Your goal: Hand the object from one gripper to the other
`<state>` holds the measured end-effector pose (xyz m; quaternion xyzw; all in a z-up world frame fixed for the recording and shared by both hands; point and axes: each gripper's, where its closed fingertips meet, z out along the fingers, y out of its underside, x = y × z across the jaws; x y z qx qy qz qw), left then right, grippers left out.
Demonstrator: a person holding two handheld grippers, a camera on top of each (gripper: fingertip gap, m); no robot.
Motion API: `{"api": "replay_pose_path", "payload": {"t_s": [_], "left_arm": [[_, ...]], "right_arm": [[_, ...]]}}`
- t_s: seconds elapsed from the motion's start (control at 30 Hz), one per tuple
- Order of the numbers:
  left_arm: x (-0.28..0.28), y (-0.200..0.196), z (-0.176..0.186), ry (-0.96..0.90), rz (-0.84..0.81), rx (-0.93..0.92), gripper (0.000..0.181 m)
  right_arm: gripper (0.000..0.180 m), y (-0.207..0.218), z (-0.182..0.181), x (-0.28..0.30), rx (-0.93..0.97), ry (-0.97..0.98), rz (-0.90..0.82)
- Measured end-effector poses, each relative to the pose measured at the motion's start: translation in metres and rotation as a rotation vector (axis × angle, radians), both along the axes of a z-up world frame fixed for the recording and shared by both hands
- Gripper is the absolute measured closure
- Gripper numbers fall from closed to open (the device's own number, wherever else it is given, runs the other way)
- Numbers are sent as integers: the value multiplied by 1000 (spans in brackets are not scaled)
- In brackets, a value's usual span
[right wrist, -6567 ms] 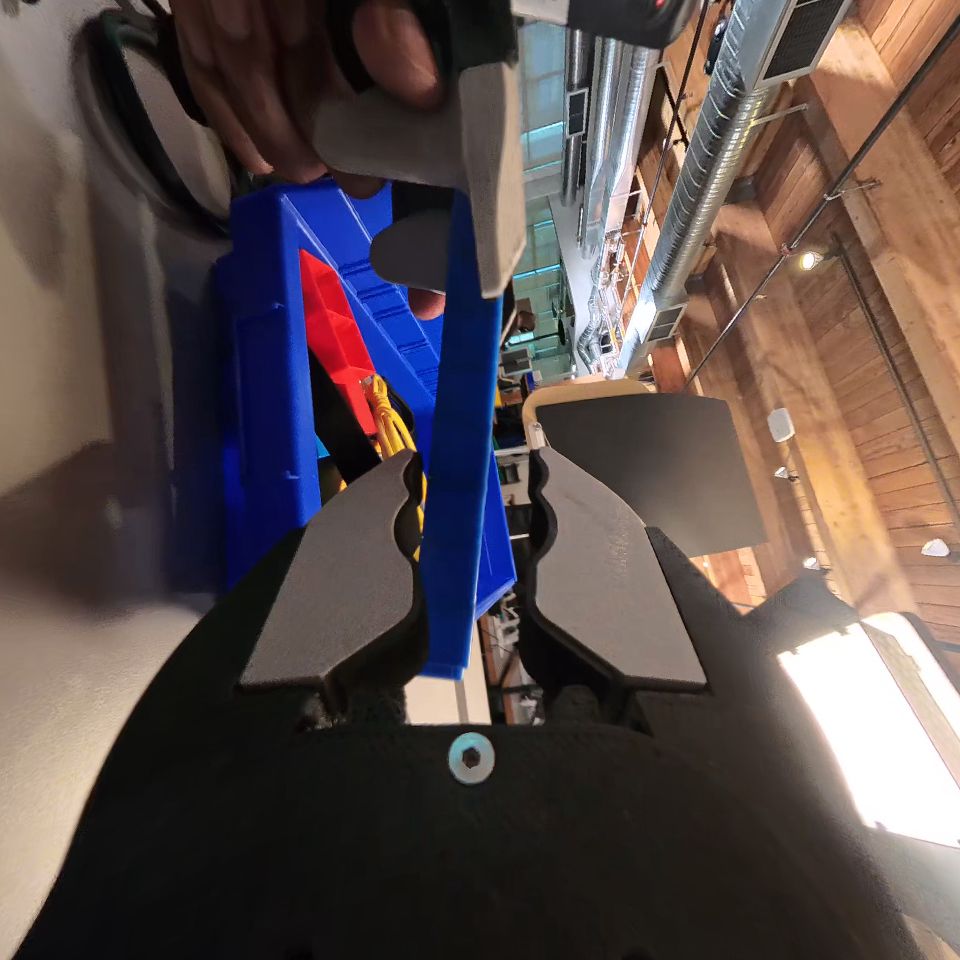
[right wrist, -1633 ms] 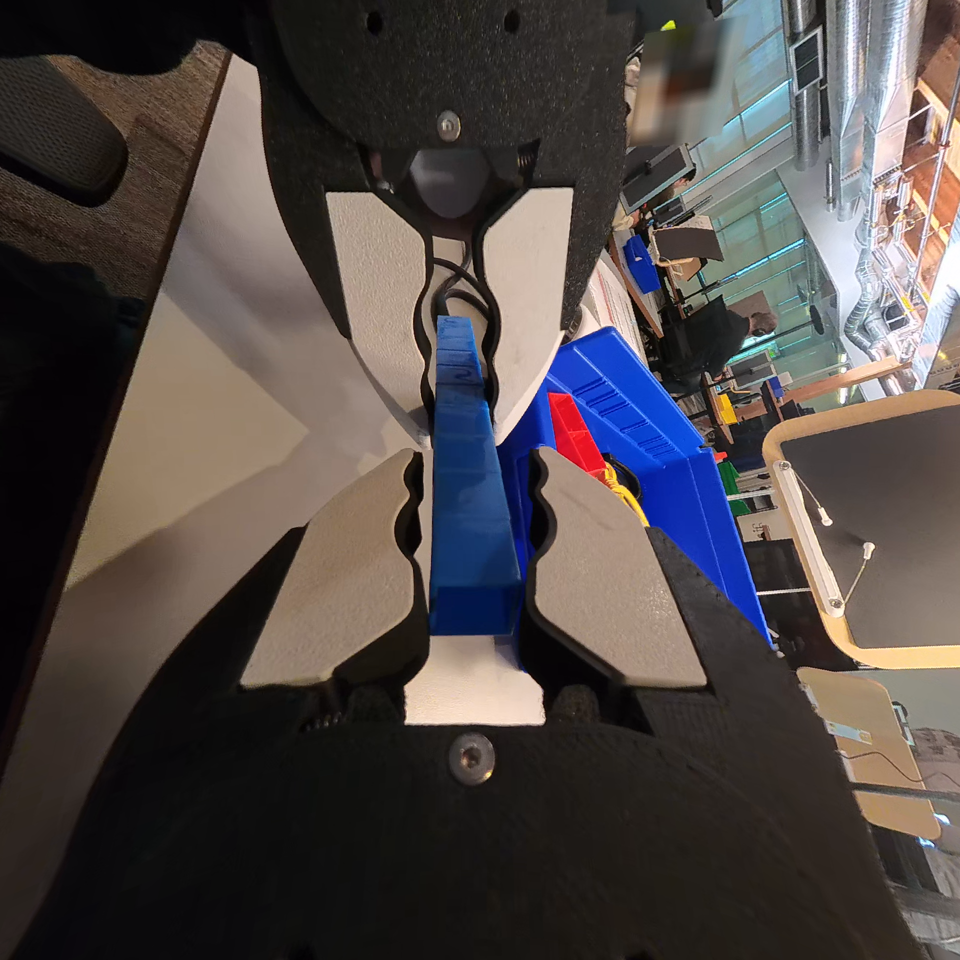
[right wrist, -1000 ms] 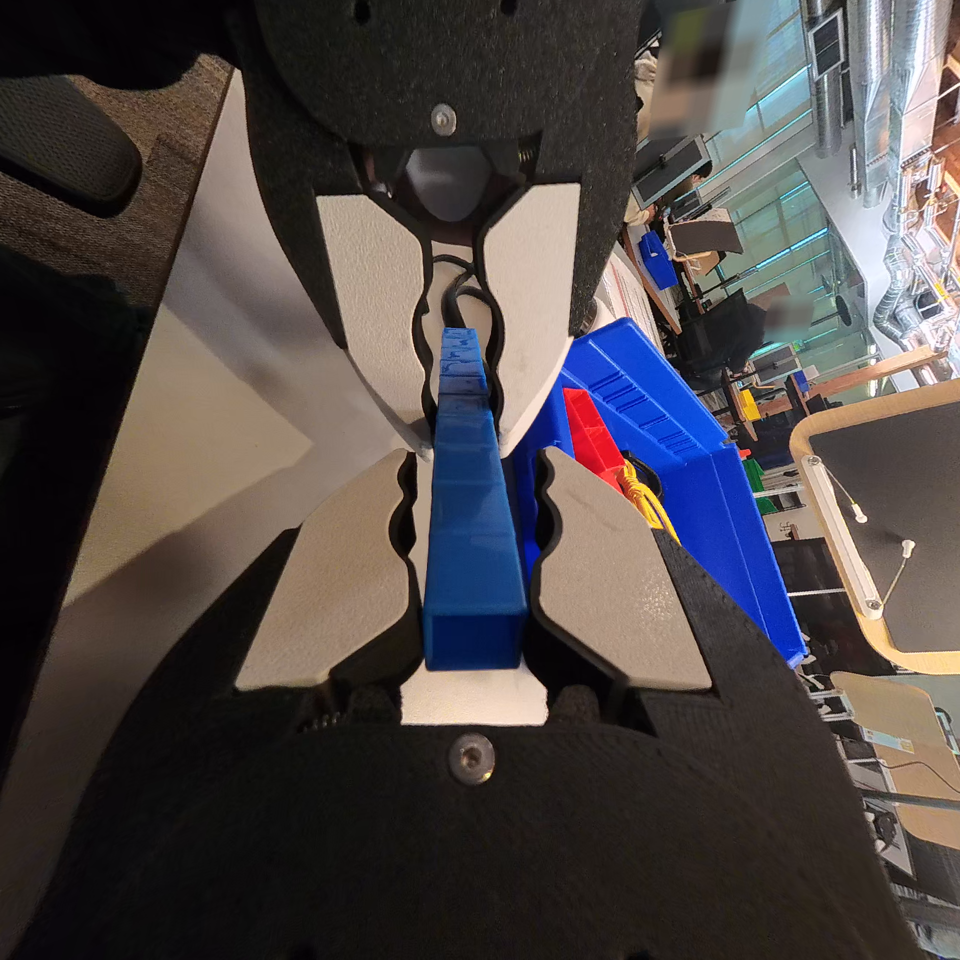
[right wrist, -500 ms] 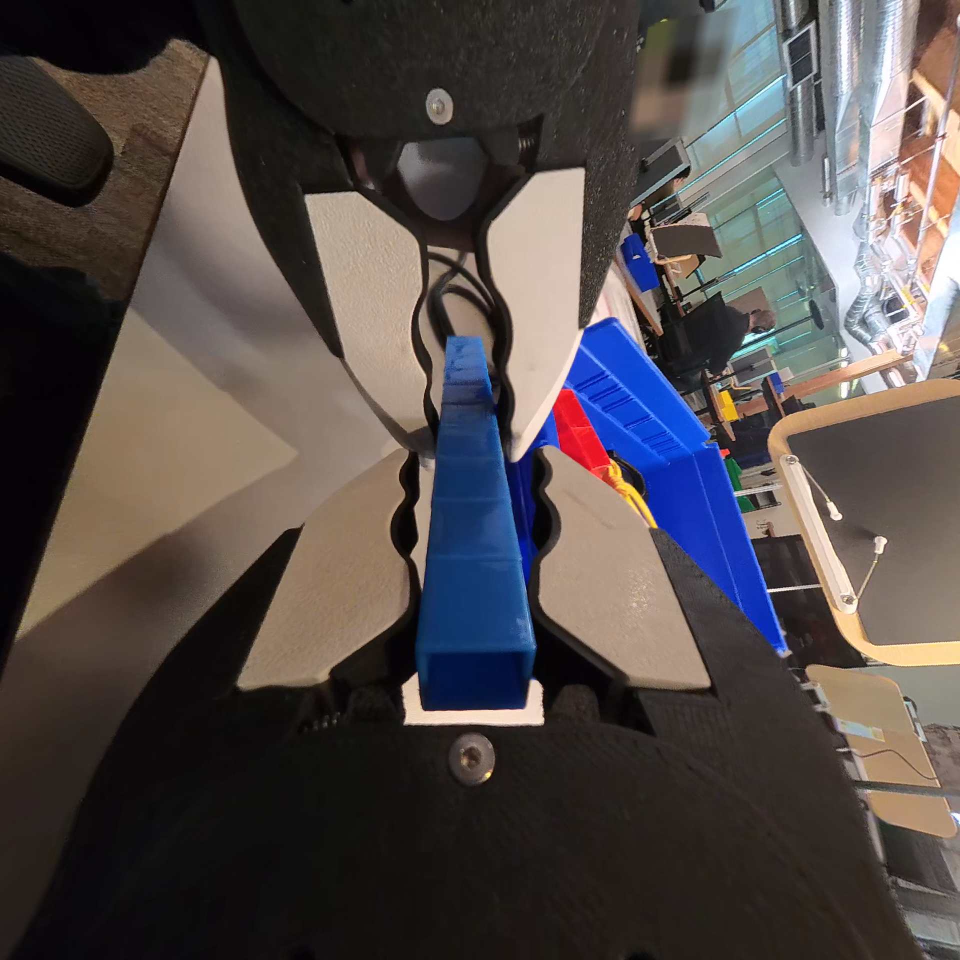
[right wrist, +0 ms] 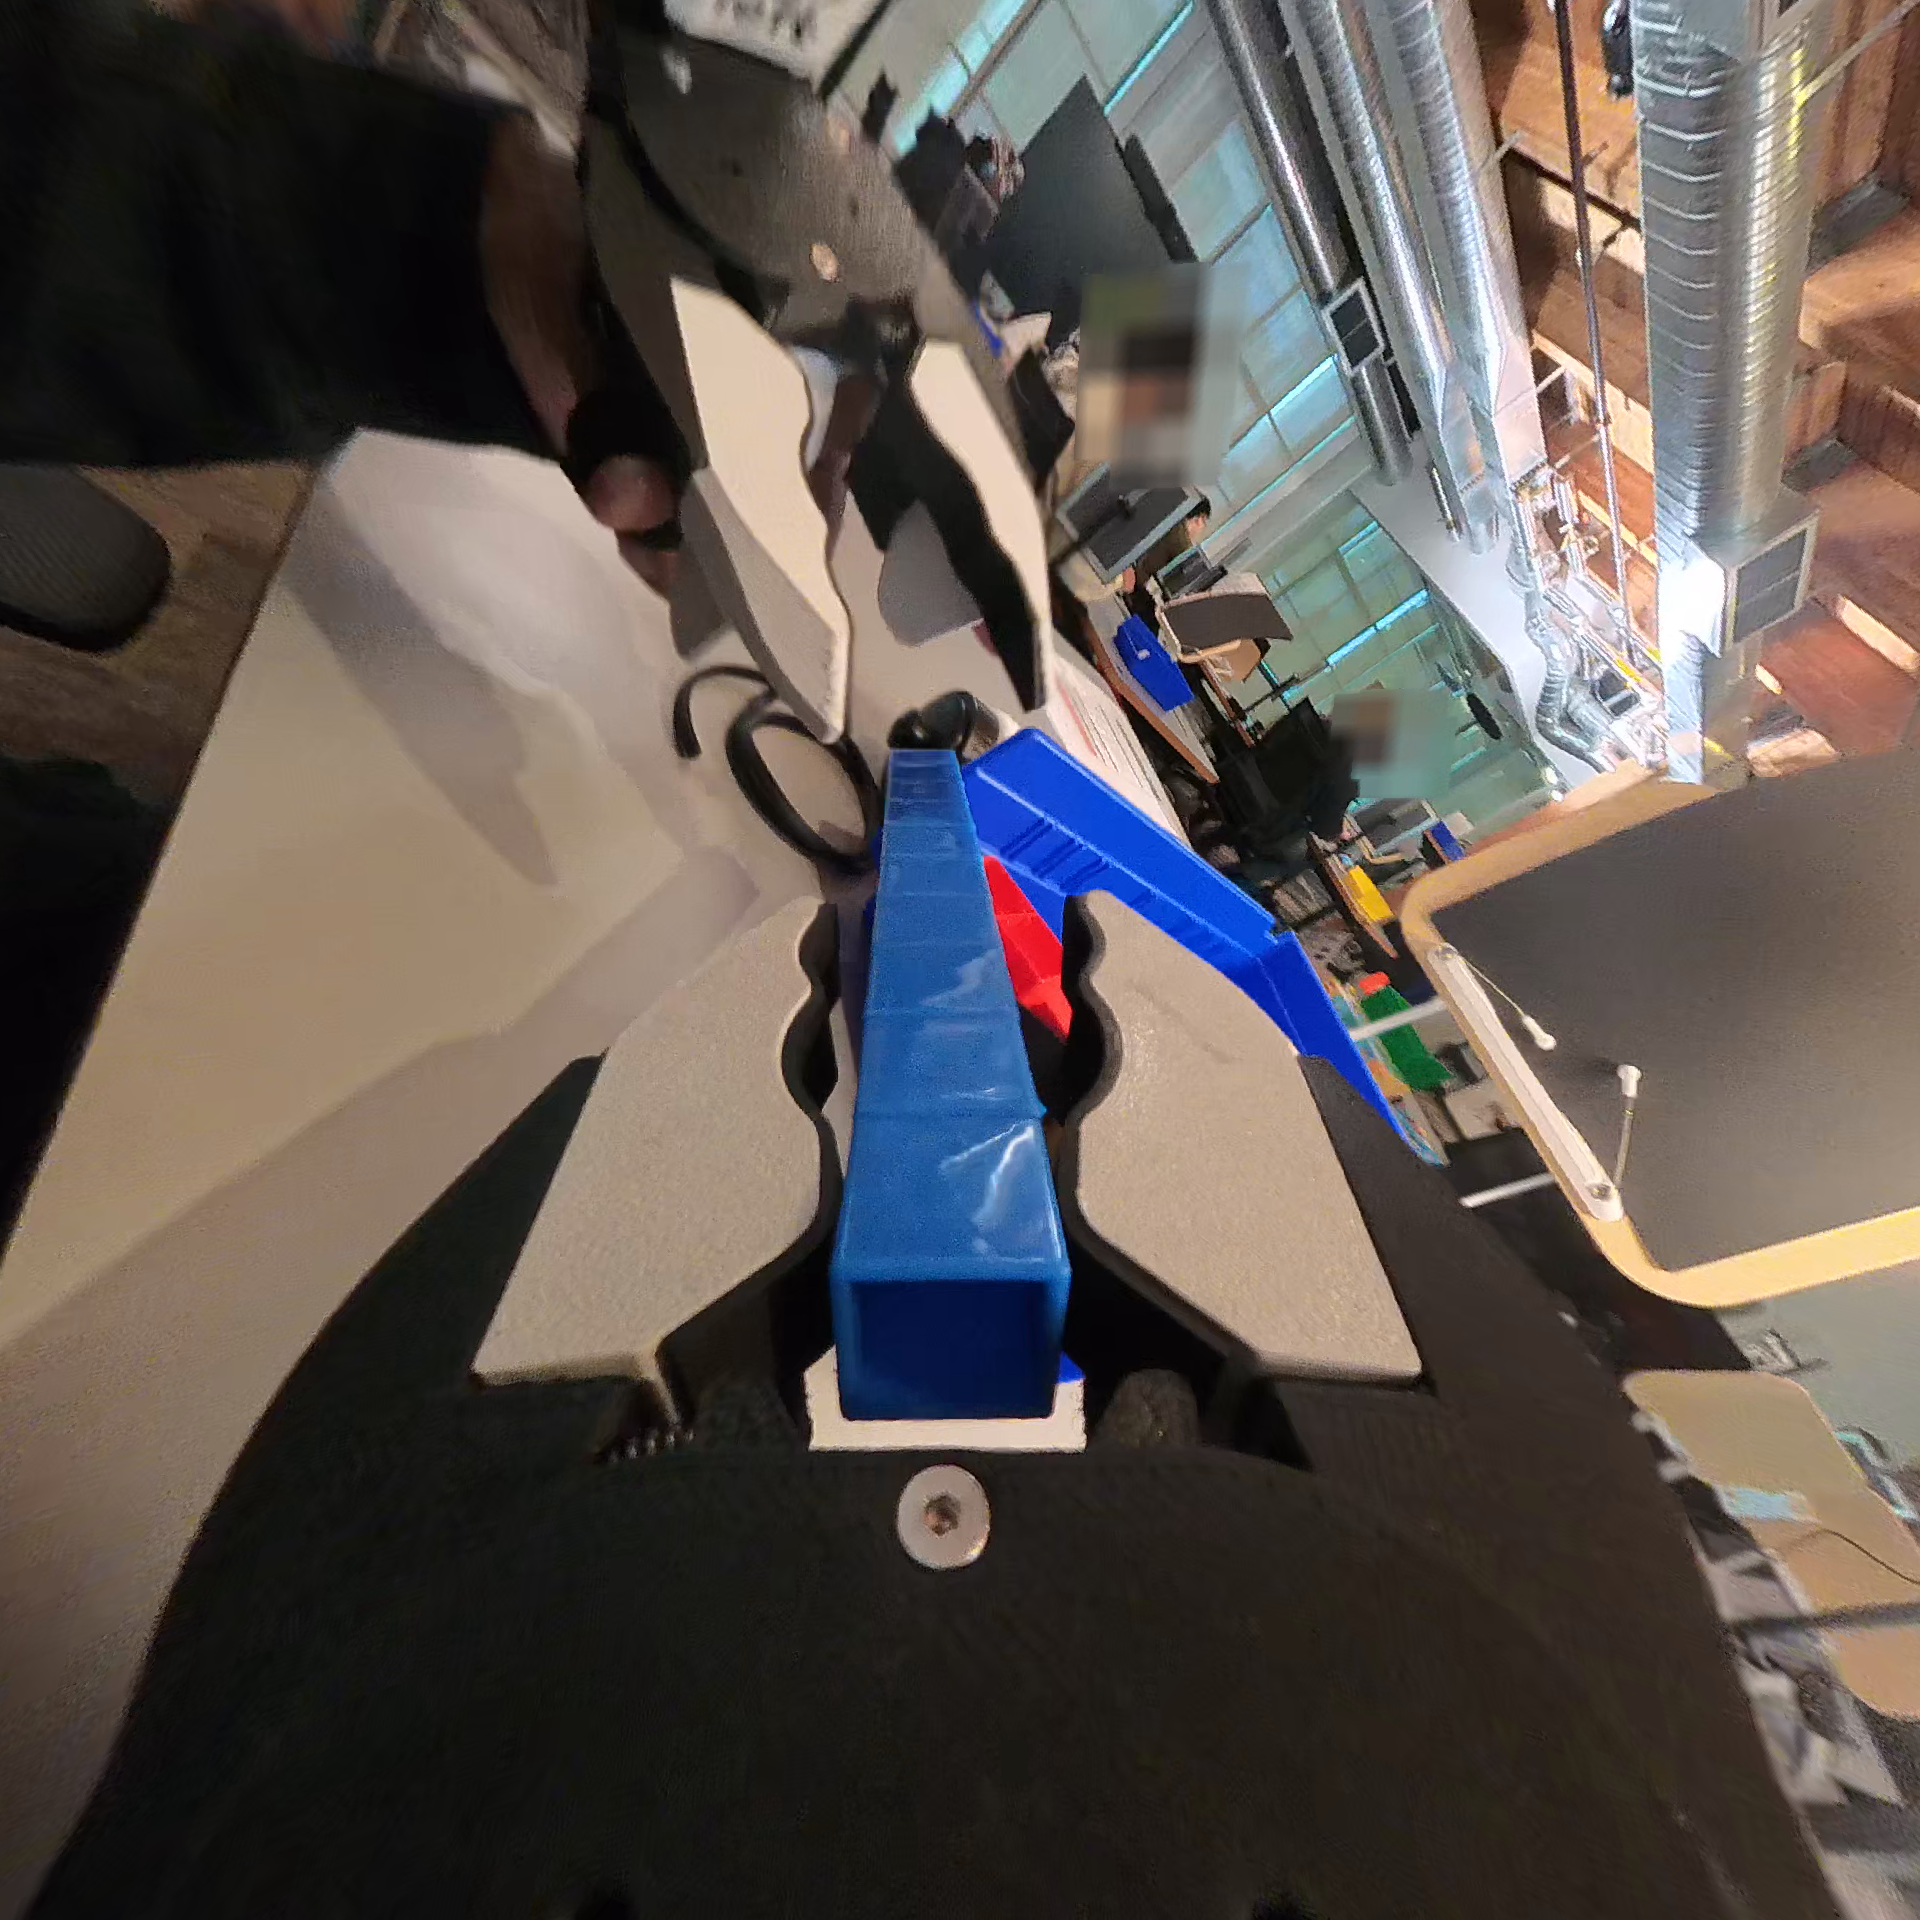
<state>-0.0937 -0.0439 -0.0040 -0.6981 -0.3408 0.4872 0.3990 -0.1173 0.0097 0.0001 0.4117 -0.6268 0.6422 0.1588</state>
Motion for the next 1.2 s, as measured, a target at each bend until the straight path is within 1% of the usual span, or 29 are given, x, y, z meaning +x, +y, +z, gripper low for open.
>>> {"api": "replay_pose_path", "payload": {"t_s": [0.03, 0.2, 0.3, 0.37, 0.47, 0.6, 0.83, 1.03, 1.2], "left_arm": [[3, 0, -1, 9, -36, 43, 118], [18, 4, 10, 82, -199, 260, 115], [22, 14, 20, 136, -305, 373, 114], [22, 26, 24, 147, -376, 412, 114], [23, 47, 27, 166, -462, 401, 115], [25, 63, 32, 221, -516, 360, 120], [25, 72, 29, 243, -526, 296, 130], [20, 76, 21, 215, -513, 245, 132], [18, 77, 18, 201, -509, 239, 132]], "right_arm": [[138, 4, 4, 1, -3, -24, 24], [138, 24, 30, 10, -39, -195, 175], [138, 36, 44, 17, -55, -316, 286], [138, 40, 50, 21, -63, -374, 339], [139, 44, 54, 26, -47, -452, 409], [139, 42, 49, 28, 1, -505, 443], [139, 36, 37, 30, 74, -528, 449], [139, 38, 39, 32, 75, -558, 478], [139, 40, 44, 32, 59, -581, 498]]}}
